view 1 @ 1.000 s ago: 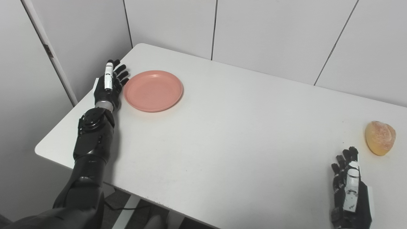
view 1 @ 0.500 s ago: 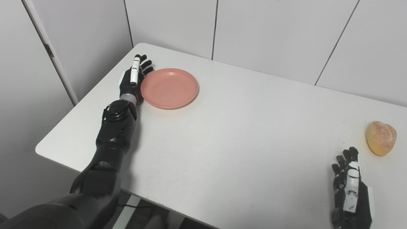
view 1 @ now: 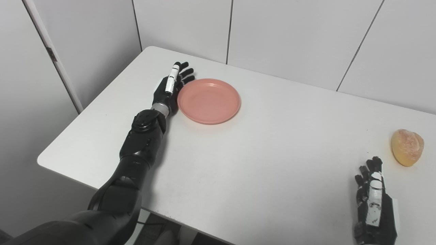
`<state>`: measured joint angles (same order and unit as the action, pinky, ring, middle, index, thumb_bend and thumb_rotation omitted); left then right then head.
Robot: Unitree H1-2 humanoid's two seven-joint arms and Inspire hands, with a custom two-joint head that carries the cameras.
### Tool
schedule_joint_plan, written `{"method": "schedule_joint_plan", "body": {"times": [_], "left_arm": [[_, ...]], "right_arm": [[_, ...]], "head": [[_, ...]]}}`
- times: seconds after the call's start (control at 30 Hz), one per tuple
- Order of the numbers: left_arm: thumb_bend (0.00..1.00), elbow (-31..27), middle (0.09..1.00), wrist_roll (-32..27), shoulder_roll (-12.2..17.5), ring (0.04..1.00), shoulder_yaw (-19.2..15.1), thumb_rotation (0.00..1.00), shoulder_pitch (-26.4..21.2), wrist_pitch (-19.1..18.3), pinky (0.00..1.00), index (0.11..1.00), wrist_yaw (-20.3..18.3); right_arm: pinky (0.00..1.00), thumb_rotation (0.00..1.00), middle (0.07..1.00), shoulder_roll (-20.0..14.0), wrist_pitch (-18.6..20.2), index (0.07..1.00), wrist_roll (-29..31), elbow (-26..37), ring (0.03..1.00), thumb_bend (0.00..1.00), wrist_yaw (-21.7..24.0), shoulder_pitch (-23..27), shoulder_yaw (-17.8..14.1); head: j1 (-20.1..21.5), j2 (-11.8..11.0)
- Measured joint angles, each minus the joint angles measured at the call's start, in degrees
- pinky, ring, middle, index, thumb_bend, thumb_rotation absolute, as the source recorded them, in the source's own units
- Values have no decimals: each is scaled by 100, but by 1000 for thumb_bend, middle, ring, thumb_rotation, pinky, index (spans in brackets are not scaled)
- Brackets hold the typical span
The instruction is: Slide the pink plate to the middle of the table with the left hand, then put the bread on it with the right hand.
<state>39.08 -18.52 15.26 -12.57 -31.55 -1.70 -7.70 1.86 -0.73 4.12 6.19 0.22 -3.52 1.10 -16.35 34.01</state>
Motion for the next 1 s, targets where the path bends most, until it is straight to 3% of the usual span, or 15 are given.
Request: {"method": "schedule_joint_plan", "body": {"times": [0.4, 1.0], "left_arm": [[375, -719, 860, 223, -471, 860, 551, 1000, 262, -274, 862, 844, -152], [327, -1867, 899, 363, -1028, 899, 1085, 1000, 750, -939, 890, 878, -262]], "right_arm": [[984, 1000, 973, 99, -1, 969, -180, 1, 967, 236, -100, 7, 8], [967, 1000, 963, 285, 48, 956, -428, 73, 955, 244, -311, -54, 102]], "head": [[316, 70], [1028, 307]]}}
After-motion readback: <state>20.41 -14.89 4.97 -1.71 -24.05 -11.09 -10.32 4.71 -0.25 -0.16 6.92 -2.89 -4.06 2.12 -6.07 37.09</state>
